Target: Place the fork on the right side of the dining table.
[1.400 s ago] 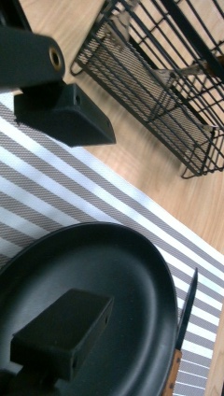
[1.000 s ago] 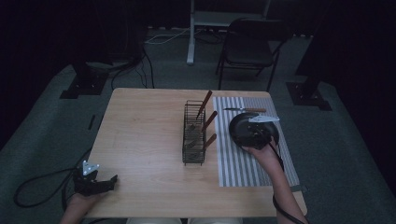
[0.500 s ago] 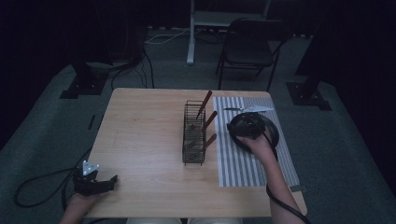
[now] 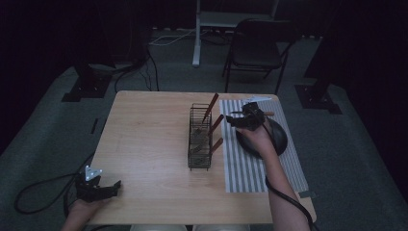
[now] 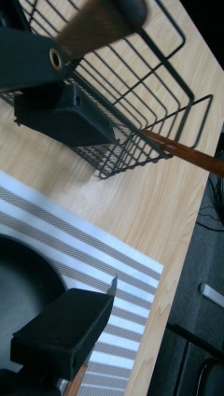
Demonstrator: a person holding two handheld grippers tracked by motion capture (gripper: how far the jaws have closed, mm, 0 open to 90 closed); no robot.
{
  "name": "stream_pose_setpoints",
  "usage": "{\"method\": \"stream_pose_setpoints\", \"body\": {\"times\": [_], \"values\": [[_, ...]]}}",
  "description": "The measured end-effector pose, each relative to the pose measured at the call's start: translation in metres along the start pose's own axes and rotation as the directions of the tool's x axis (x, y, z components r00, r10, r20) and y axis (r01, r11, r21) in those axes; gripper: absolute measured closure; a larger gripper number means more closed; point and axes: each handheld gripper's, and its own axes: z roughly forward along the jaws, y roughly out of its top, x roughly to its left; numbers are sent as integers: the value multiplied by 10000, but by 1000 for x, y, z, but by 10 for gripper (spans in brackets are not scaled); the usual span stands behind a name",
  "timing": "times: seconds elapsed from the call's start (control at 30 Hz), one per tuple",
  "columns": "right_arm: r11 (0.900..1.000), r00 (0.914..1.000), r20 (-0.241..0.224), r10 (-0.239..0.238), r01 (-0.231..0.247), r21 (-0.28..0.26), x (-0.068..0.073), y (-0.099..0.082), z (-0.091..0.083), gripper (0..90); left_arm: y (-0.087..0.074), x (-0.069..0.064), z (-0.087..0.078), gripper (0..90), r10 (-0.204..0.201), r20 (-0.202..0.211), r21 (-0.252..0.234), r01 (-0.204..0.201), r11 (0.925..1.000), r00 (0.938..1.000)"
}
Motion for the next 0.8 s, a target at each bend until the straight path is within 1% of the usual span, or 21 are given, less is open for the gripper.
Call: {"method": "stream_pose_setpoints", "body": {"times": [0.1,0.33,0.43,0.47,0.53,0.63,0.8], "values": [[9999,10000,-19,92,-92,66,0,5,6,194,0,0,0,0,0,0,-3,0,10000,10000],[9998,9996,-159,219,-219,-13,3,18,19,195,0,0,0,0,-1,1,-3,1,10000,10000],[9988,9987,-132,483,-484,-52,2,26,24,195,0,0,0,0,-3,0,-2,3,10000,10000],[9987,9987,-112,507,-508,-71,2,28,26,195,0,0,0,0,-1,1,-3,1,10000,10000],[9986,9986,-86,523,-523,-49,2,32,28,215,0,0,0,0,-1,-1,-3,1,10000,10000],[9987,9987,-48,515,-515,-54,4,37,31,215,0,0,0,0,-2,2,-7,2,10000,10000],[9986,9986,-128,522,-523,-68,6,46,35,216,0,0,0,0,-1,0,-3,1,10000,10000]]}}
